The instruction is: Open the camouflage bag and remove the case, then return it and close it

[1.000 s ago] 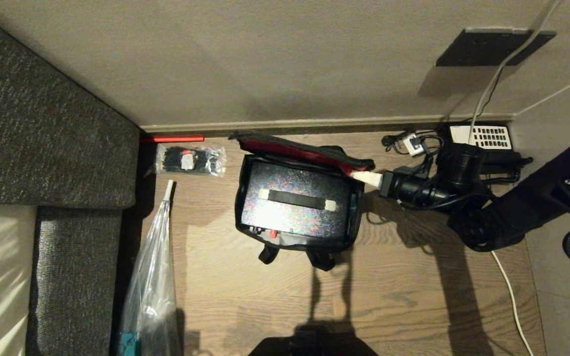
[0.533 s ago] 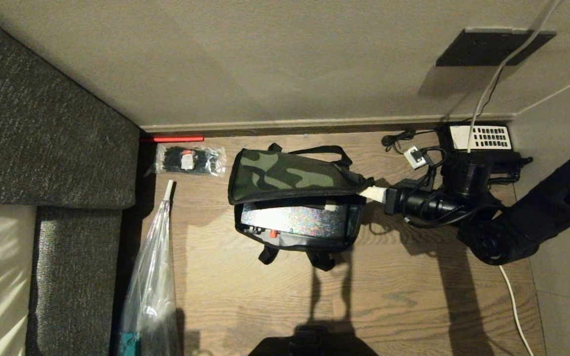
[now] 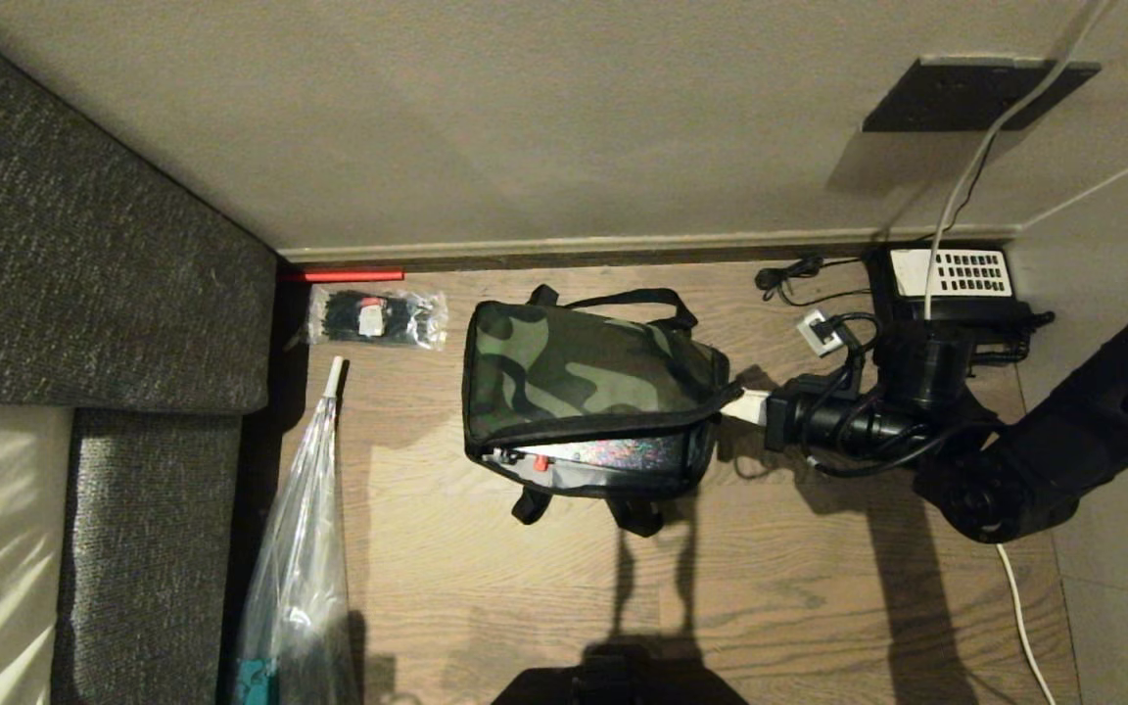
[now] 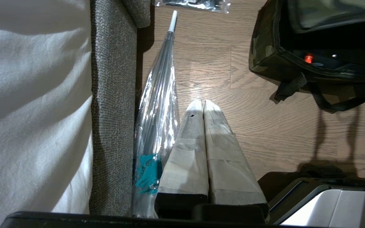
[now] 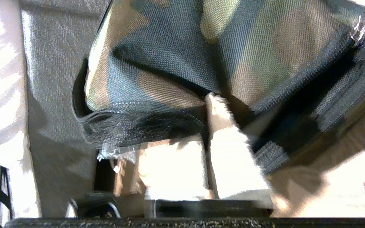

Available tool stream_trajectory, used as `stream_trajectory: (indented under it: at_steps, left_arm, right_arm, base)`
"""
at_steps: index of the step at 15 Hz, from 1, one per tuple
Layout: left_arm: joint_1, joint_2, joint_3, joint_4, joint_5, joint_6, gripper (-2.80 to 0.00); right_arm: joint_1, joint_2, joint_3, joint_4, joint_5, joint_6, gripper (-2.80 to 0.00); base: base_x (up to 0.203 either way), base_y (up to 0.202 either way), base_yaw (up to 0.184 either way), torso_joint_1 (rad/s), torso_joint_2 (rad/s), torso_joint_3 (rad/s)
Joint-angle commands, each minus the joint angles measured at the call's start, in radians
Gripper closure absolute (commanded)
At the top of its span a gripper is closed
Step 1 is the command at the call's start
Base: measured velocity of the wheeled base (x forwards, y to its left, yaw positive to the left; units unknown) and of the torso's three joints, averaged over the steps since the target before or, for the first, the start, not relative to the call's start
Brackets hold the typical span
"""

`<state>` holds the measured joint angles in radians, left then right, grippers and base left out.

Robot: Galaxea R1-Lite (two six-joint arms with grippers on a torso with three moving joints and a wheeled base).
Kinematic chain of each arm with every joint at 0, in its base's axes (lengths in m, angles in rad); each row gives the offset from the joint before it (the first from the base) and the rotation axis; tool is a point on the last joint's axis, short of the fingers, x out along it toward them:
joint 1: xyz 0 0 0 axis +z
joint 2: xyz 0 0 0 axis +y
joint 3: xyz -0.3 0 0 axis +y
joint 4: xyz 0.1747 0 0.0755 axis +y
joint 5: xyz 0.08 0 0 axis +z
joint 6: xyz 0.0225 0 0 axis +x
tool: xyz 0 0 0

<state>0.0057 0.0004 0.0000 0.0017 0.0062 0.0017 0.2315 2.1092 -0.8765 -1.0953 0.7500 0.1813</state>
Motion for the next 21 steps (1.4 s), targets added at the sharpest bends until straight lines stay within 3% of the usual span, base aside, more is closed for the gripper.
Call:
stream_trajectory:
  at_steps: [1, 4, 6, 9, 11, 14, 17, 18, 21]
  left_arm:
    - [0.0, -0.002, 0.003, 0.001, 0.0, 0.0, 0.0]
    - [0.0, -0.002, 0.003, 0.0, 0.0, 0.0, 0.0]
    - [0.0, -0.002, 0.003, 0.001, 0.001, 0.0, 0.0]
    - [0.0, -0.002, 0.003, 0.0, 0.0, 0.0, 0.0]
    - [0.0, -0.002, 0.003, 0.0, 0.0, 0.0, 0.0]
    - [0.0, -0.002, 0.003, 0.0, 0.001, 0.0, 0.0]
    - [0.0, -0.002, 0.003, 0.001, 0.001, 0.0, 0.0]
    - [0.0, -0.002, 0.003, 0.0, 0.001, 0.0, 0.0]
    - [0.0, -0.002, 0.003, 0.0, 0.0, 0.0, 0.0]
  right_arm:
    - [0.002, 0.006, 0.021, -0.005, 0.006, -0.02, -2.8]
    - [0.01, 0.003, 0.064, 0.001, 0.006, -0.038, -2.8]
    - [0.018, -0.011, 0.132, 0.05, 0.019, -0.091, -2.8]
    - [0.019, -0.059, 0.196, 0.13, 0.085, -0.2, -2.8]
    - [0.014, -0.151, 0.242, 0.252, 0.177, -0.244, -2.8]
    - [-0.013, -0.238, 0.271, 0.352, 0.219, -0.237, -2.8]
    - [-0.031, -0.273, 0.29, 0.37, 0.224, -0.174, -2.8]
    - [-0.038, -0.292, 0.294, 0.372, 0.225, -0.13, 0.0]
    - [-0.04, -0.322, 0.296, 0.382, 0.217, -0.106, 0.0]
  base:
    - [0.0, 0.0, 0.0, 0.0, 0.0, 0.0]
    - [0.0, 0.0, 0.0, 0.0, 0.0, 0.0]
    - [0.0, 0.0, 0.0, 0.0, 0.0, 0.0]
    - [0.0, 0.0, 0.0, 0.0, 0.0, 0.0]
    - [0.0, 0.0, 0.0, 0.0, 0.0, 0.0]
    - [0.0, 0.0, 0.0, 0.0, 0.0, 0.0]
    - [0.0, 0.0, 0.0, 0.0, 0.0, 0.0]
    - [0.0, 0.0, 0.0, 0.0, 0.0, 0.0]
    - [0.0, 0.0, 0.0, 0.0, 0.0, 0.0]
